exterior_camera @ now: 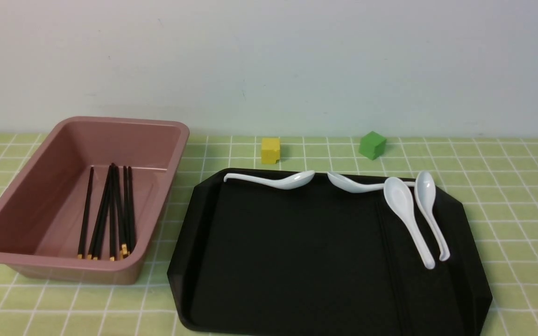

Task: On green tablecloth take chopsticks from black tray and put them in box.
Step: 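Move the gripper over the chopsticks on the black tray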

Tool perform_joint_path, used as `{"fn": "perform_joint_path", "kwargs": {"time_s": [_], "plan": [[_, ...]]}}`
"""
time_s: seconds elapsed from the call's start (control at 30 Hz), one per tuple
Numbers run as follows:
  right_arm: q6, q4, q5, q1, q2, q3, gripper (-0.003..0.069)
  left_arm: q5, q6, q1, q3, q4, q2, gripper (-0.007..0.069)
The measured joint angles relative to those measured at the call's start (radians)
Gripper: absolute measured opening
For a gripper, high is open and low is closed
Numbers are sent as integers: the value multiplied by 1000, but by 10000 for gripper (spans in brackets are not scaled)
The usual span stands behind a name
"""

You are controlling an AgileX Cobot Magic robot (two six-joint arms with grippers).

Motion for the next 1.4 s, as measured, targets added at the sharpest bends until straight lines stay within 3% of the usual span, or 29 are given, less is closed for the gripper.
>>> {"fn": "perform_joint_path", "kwargs": {"time_s": [0.13, 0.37, 0.63, 0.83, 1.03, 1.13, 1.27, 1.4], "plan": [[-113, -33, 165, 0, 212, -118, -6, 0, 0, 0, 0, 0, 0, 238], [-135, -77, 481, 0, 660, -204, 0, 0, 0, 0, 0, 0, 0, 238], [-141, -96, 567, 0, 1101, -275, 3, 0, 0, 0, 0, 0, 0, 238], [-156, -123, 565, 12, 1263, -411, 4, 0, 0, 0, 0, 0, 0, 238], [53, -359, 518, 149, 1346, -566, 4, 0, 0, 0, 0, 0, 0, 238], [321, -639, 503, 288, 1418, -680, 4, 0, 0, 0, 0, 0, 0, 238], [628, -954, 497, 399, 1519, -779, 15, 0, 0, 0, 0, 0, 0, 238], [849, -1142, 502, 443, 1628, -860, 52, 0, 0, 0, 0, 0, 0, 238]]}}
